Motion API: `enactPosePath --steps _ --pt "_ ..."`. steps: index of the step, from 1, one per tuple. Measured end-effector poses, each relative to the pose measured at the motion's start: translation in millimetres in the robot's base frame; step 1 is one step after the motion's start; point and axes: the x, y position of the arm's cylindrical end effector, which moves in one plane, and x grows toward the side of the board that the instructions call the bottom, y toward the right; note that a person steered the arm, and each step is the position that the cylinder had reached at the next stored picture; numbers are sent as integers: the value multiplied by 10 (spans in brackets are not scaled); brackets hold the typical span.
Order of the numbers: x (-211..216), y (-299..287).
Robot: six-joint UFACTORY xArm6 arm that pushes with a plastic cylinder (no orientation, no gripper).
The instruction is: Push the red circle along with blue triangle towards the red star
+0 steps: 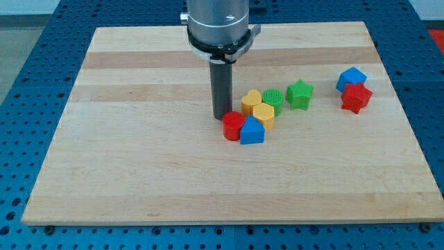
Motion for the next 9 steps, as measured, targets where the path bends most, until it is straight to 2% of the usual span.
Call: enactPosePath --steps 2,4,5,9 --pt "214 -13" --pt "461 -424" --pt "545 -426" --pt "545 138"
